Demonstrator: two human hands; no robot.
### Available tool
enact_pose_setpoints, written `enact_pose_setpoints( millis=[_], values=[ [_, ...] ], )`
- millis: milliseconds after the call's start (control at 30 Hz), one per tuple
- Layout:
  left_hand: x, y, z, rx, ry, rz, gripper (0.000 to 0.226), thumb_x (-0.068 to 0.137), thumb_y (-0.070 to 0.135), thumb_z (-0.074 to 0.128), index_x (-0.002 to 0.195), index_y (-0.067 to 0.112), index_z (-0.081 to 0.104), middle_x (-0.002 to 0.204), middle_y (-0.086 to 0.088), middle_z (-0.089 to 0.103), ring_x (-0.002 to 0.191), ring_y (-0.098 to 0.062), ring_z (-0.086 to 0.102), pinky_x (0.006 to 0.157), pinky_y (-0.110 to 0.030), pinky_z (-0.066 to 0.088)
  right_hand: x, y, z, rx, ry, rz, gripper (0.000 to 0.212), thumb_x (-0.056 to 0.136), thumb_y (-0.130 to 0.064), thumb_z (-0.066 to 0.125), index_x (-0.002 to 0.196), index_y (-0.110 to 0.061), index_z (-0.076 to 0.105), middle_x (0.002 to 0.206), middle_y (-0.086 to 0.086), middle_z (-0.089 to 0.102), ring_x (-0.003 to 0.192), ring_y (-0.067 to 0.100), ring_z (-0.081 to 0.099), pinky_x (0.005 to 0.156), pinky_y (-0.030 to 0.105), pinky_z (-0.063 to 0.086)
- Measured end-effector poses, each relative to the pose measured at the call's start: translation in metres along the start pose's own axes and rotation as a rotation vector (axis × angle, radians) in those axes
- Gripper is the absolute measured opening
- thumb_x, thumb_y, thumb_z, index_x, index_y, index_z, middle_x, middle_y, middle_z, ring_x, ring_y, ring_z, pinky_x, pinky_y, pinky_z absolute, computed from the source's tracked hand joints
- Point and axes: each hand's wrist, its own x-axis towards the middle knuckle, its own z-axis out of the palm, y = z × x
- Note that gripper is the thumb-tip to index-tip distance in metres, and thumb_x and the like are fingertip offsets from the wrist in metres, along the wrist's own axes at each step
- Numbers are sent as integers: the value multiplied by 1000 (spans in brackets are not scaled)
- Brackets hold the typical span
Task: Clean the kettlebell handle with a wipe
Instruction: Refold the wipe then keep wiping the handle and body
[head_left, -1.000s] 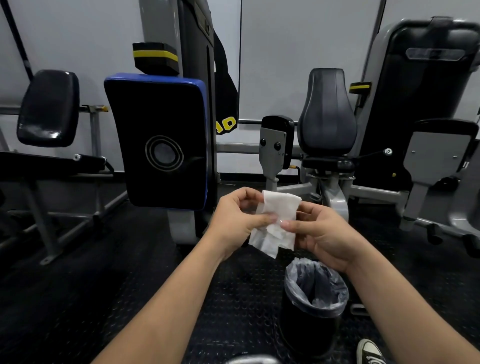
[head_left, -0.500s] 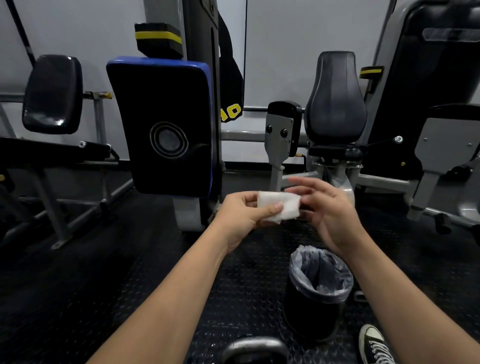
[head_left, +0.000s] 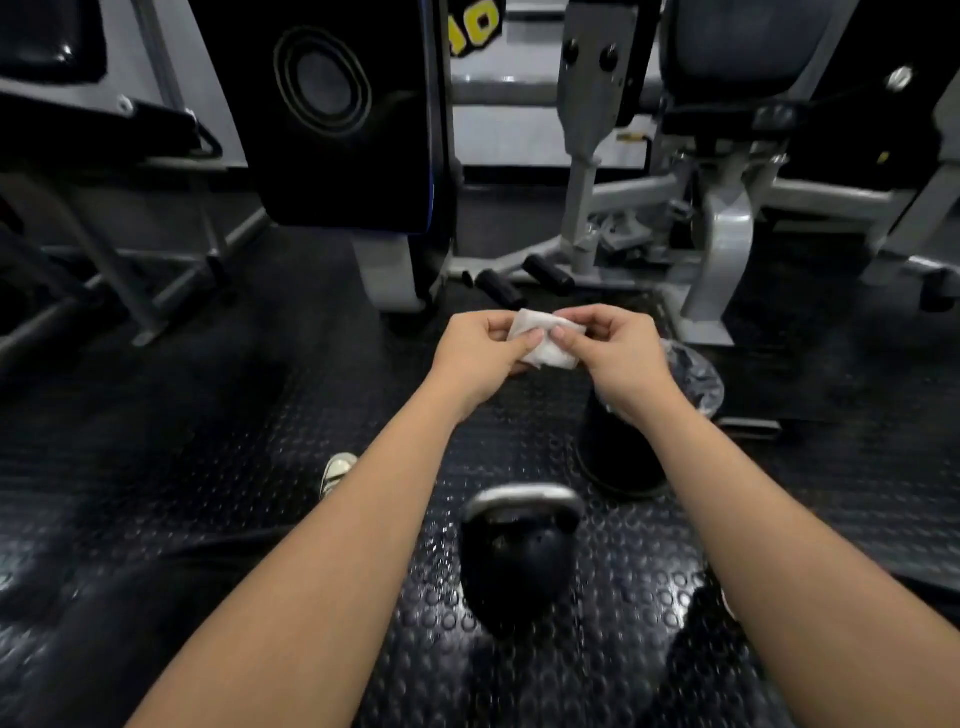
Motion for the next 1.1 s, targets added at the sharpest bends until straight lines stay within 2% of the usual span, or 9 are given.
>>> enact_pose_setpoints(
  millis=[133, 233, 333, 433, 633, 733, 867, 967, 1100],
  values=[
    [-9, -52, -1, 104, 22, -62, 18, 90, 20, 73, 107, 15, 77, 92, -1, 78, 91, -18, 75, 87, -42, 60, -21, 47, 11, 7, -42, 147, 26, 86, -24, 79, 111, -20, 73, 106, 3, 77, 100, 17, 73, 89, 35, 57],
    [-18, -98, -3, 214, 82, -137, 19, 87, 27, 75, 105, 22, 77, 90, 7, 78, 89, -13, 73, 83, -34, 59, -43, 93, 18, -20, -44, 283, 37, 77, -45, 77, 111, -31, 72, 112, -5, 75, 107, 12, 71, 98, 41, 55],
    [-30, -139, -10, 355, 177, -219, 20, 89, 28, 73, 108, 23, 77, 93, 11, 74, 89, -10, 69, 75, -24, 51, -66, 132, 21, -161, 21, 414, 41, 82, -47, 72, 116, -24, 74, 112, -6, 75, 104, 9, 68, 99, 36, 53],
    [-41, -173, -27, 457, 260, -288, 21, 91, 25, 68, 109, 20, 77, 94, 7, 73, 93, -14, 66, 82, -27, 53, -86, 162, 19, -245, 109, 489, 36, 95, -37, 65, 123, -15, 72, 115, 1, 73, 105, 11, 61, 89, 21, 41],
    [-51, -240, -45, 593, 341, -459, 20, 95, 23, 60, 105, 16, 76, 98, -5, 75, 87, -20, 64, 73, -25, 44, -97, 209, 18, -160, 242, 655, 44, 100, -44, 56, 129, -13, 67, 116, 0, 64, 110, 15, 54, 91, 23, 33],
    [-51, -266, -45, 615, 391, -516, 24, 98, 20, 55, 114, 16, 73, 108, -9, 73, 100, -27, 64, 82, -32, 50, -98, 227, 22, -108, 262, 695, 48, 99, -49, 54, 127, -12, 67, 117, 0, 67, 110, 16, 57, 93, 25, 36],
    [-44, -285, -39, 570, 186, -481, 31, 96, 9, 49, 100, 22, 76, 90, -6, 73, 72, -16, 59, 55, -21, 43, -99, 250, 20, -69, 242, 733, 51, 86, -71, 51, 101, -27, 73, 105, -7, 72, 110, 18, 64, 107, 44, 47],
    [-33, -291, -33, 538, 28, -456, 41, 92, -1, 45, 100, 27, 73, 83, 0, 69, 71, -16, 57, 54, -24, 39, -99, 266, 15, -80, 205, 749, 68, 74, -88, 46, 92, -30, 74, 112, 1, 72, 110, 23, 65, 106, 53, 46],
    [-23, -284, -41, 520, -71, -453, 25, 106, 20, 41, 107, 19, 65, 81, 2, 62, 63, -13, 48, 57, -29, 35, -99, 262, 20, -67, 201, 795, 89, 60, -100, 43, 96, -25, 71, 105, 2, 73, 106, 24, 66, 105, 52, 47]
  ],
)
